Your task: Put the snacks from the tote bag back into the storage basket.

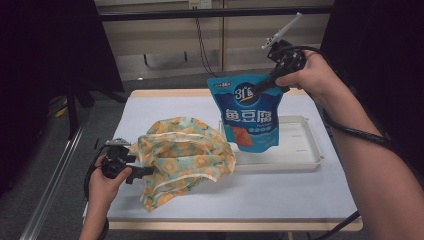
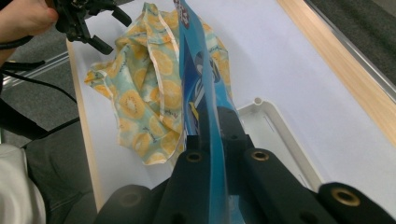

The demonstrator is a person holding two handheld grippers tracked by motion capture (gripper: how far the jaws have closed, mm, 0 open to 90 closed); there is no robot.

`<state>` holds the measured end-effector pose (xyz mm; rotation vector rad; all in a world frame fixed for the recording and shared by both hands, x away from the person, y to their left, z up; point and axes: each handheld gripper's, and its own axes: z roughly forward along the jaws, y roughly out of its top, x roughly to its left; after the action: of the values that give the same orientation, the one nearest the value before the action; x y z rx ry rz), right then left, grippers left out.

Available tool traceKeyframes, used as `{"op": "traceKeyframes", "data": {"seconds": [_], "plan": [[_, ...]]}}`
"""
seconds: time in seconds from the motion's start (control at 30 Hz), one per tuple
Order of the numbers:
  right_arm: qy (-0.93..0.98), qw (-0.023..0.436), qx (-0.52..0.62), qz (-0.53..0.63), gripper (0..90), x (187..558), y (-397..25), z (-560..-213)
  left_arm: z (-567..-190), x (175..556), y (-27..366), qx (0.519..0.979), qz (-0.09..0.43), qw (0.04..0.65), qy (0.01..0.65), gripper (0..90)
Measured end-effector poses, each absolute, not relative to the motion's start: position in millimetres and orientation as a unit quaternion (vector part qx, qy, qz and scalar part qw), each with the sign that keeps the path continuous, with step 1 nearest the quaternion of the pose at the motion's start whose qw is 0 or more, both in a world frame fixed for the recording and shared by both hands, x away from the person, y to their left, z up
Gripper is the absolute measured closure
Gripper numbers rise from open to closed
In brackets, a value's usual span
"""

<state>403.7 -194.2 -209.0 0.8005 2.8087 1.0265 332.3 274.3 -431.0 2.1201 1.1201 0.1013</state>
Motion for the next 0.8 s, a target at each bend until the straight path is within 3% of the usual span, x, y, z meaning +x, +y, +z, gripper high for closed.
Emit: {"op": "traceKeyframes", "data": {"seconds": [0.8], "plan": [[0.908,0.006,0.252,0.336,90.0,403.1,-186.8,-227.7,-432.0,333.7,275.2,0.829,0.040,0.357,0.428,3.2]]}}
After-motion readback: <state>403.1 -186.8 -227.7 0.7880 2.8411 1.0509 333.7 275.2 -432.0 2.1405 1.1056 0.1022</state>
